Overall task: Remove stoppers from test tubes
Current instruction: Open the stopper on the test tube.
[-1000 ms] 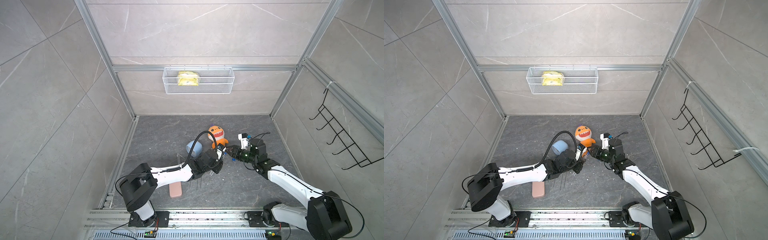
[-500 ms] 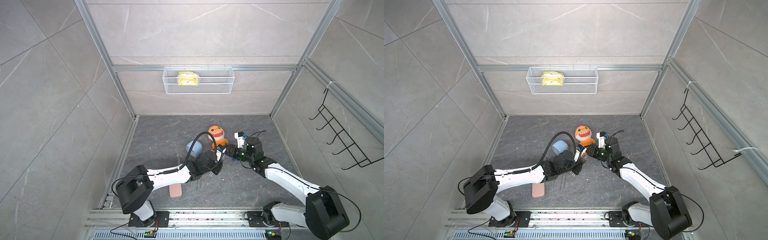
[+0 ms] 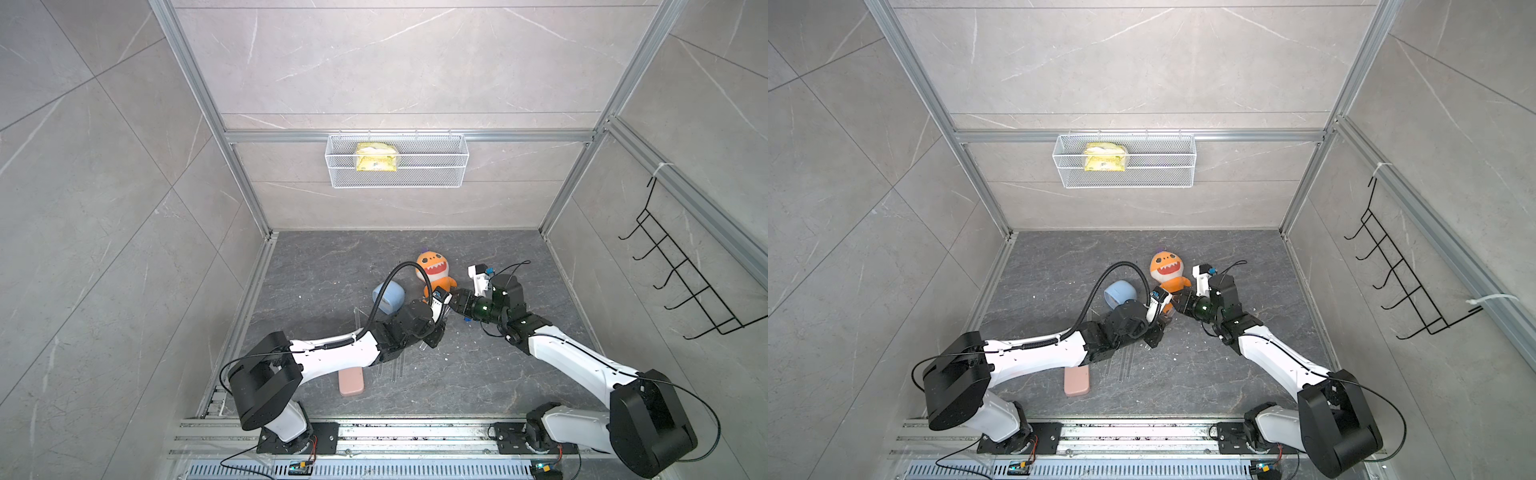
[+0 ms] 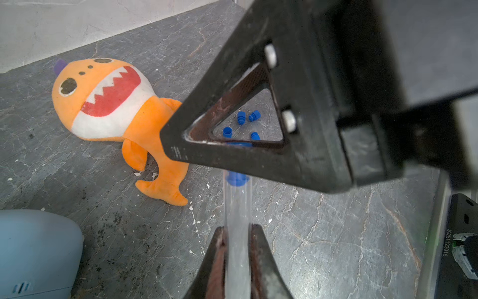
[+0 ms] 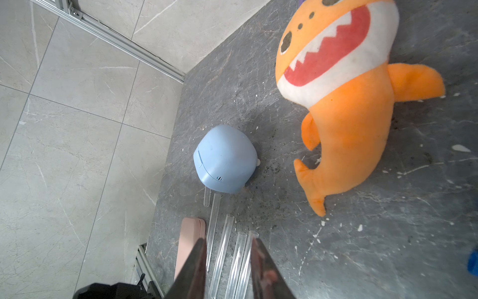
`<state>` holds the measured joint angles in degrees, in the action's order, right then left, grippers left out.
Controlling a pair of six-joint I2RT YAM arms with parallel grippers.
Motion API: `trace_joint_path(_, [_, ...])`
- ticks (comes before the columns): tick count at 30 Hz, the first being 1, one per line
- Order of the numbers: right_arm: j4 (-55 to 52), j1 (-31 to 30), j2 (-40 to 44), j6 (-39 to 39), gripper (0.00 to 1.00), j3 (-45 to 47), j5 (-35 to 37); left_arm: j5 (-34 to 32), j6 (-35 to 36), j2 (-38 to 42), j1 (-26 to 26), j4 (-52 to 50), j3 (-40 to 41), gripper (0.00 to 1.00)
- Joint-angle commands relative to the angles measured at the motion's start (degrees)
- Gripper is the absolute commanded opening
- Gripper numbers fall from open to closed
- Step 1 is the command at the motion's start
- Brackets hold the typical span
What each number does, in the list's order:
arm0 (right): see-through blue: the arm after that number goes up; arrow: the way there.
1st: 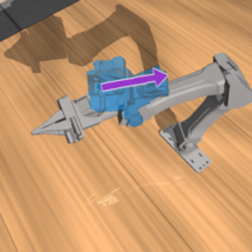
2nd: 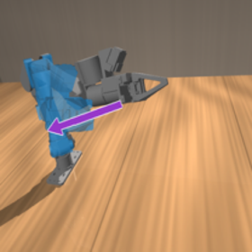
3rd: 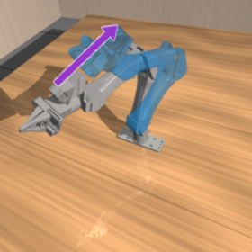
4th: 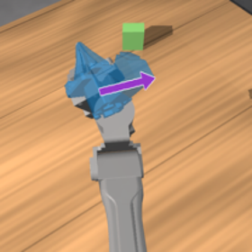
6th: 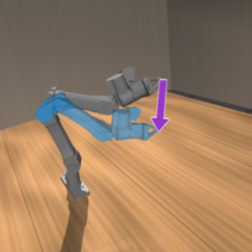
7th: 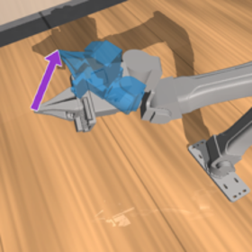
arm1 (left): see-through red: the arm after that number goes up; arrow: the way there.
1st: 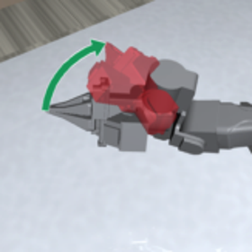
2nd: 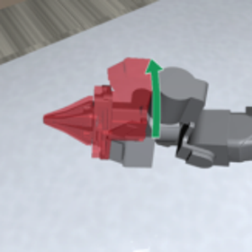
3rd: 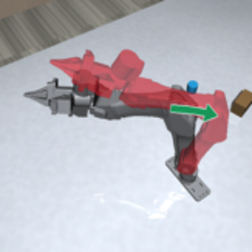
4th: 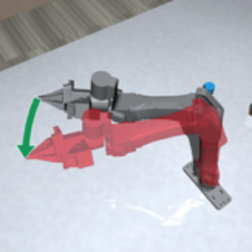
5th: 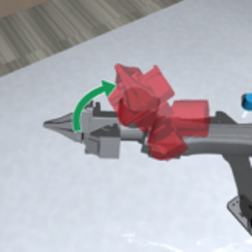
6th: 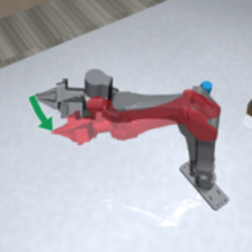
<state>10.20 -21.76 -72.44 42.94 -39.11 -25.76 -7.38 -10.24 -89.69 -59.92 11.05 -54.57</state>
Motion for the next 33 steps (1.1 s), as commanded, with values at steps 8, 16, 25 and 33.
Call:
trace_joint_path(8, [1.0, -0.5, -0.5, 0.7, 0.22, -0.6, 0.1, -0.7, 0.9, 2.3, -0.2, 3.4, 0.2, 0.00])
trace_joint_path(16, [2.0, -0.6, -0.8, 1.4, 0.22, -0.4, -0.6, -1.3, 0.9, 2.4, -0.2, 3.4, 0.2, 0.00])
trace_joint_path(25, [3.2, -0.7, -1.2, 2.2, 0.22, -0.3, -1.4, -1.7, 1.0, 2.3, -0.2, 3.3, 0.1, 0.00])
trace_joint_path(33, [3.4, -0.9, -1.4, 2.2, 0.20, -0.4, -1.8, -1.9, 1.1, 2.3, -0.2, 3.1, 0.0, 0.00])
